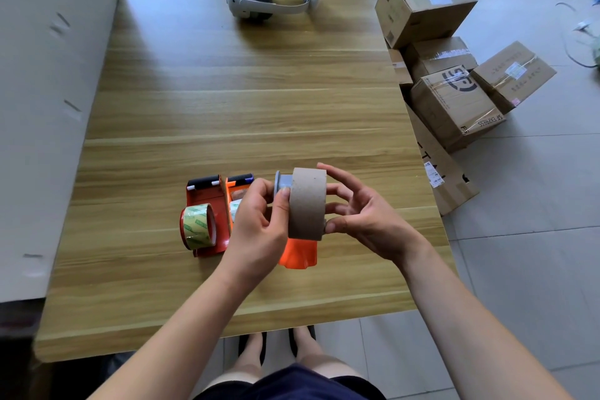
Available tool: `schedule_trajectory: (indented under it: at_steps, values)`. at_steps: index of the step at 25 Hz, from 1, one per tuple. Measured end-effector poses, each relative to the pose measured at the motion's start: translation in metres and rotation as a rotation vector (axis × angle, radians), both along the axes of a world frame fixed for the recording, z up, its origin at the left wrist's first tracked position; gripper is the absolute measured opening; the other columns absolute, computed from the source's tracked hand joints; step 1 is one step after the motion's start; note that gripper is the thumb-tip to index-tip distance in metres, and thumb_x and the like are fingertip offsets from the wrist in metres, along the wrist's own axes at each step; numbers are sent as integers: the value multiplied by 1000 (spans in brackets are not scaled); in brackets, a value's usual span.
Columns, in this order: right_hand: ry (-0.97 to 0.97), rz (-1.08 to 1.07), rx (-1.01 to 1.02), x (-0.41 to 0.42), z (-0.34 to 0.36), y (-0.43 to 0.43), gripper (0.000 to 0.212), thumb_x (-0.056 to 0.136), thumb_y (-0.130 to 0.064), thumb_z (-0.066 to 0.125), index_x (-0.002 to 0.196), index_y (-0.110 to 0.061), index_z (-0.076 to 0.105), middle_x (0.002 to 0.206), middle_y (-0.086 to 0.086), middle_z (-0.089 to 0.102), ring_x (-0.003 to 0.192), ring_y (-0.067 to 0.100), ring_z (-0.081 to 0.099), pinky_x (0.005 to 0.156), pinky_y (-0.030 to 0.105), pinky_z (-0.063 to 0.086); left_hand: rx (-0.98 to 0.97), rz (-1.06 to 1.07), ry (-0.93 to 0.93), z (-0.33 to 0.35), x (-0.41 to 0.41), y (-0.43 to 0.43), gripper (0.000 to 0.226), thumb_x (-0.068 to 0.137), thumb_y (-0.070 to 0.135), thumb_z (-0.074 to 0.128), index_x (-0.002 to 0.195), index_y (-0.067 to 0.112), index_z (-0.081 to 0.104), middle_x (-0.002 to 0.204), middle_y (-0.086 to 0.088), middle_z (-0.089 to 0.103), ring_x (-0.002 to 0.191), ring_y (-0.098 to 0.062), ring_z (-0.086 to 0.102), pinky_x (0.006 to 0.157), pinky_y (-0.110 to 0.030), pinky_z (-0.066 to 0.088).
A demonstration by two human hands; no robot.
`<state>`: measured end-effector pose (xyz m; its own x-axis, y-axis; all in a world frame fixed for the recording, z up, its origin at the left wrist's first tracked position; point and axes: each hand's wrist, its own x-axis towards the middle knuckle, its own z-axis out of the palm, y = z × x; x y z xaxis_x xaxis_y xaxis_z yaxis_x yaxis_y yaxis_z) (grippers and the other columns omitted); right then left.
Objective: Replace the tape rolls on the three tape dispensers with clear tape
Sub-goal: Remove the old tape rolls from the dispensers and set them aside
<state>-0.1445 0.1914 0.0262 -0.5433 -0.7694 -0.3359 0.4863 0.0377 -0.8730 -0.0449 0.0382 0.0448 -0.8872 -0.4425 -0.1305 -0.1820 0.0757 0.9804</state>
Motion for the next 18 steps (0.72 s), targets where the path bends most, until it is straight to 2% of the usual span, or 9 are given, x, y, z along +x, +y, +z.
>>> schedule_trajectory:
  at_steps: [3,7,10,12,13,15,18]
  values:
    - [8,-22,-5,-1,2,0,79,65,12,72,128,-31,51,120,15,50,89,25,60,67,30,56,-18,-14,26,-2,1,2,22,92,21,47,83,1,49,71,-7,52,60,-6,46,52,-18,37]
    - [55,-21,34,-2,3,-2,78,66,10,70,129,-32,50,117,13,52,91,25,59,70,30,56,-28,14,30,-3,2,1,18,94,19,47,79,9,48,67,-1,49,57,-3,43,50,-14,35]
    - [-44,-17,-21,-1,3,0,80,66,12,67,132,-29,48,121,10,53,97,24,60,73,31,56,-21,22,45,-3,2,1,22,90,26,47,80,6,48,70,-5,52,61,-7,46,53,-16,38]
    - [-109,9,-44,-1,7,2,81,63,1,71,135,-26,44,124,11,53,100,24,60,79,37,55,-14,26,35,-4,2,3,23,90,26,47,82,4,48,70,-7,52,61,-8,46,54,-17,38]
    - [-100,26,-14,1,9,1,82,60,-8,72,135,-26,42,124,11,53,100,23,61,80,39,54,-23,29,28,-4,2,4,23,90,25,47,81,4,47,70,-6,51,61,-7,45,54,-16,37]
    - [4,44,121,5,12,-4,87,53,-20,77,131,-27,40,121,11,54,96,16,61,76,33,54,-51,34,26,-5,0,7,22,89,24,47,79,4,47,69,-2,50,58,-3,44,52,-12,37]
    - [141,3,196,11,9,-8,83,47,-22,83,122,-32,47,112,3,59,91,10,58,74,25,51,-70,30,62,-4,-3,12,16,87,24,45,77,12,47,69,4,49,58,2,47,53,-9,39]
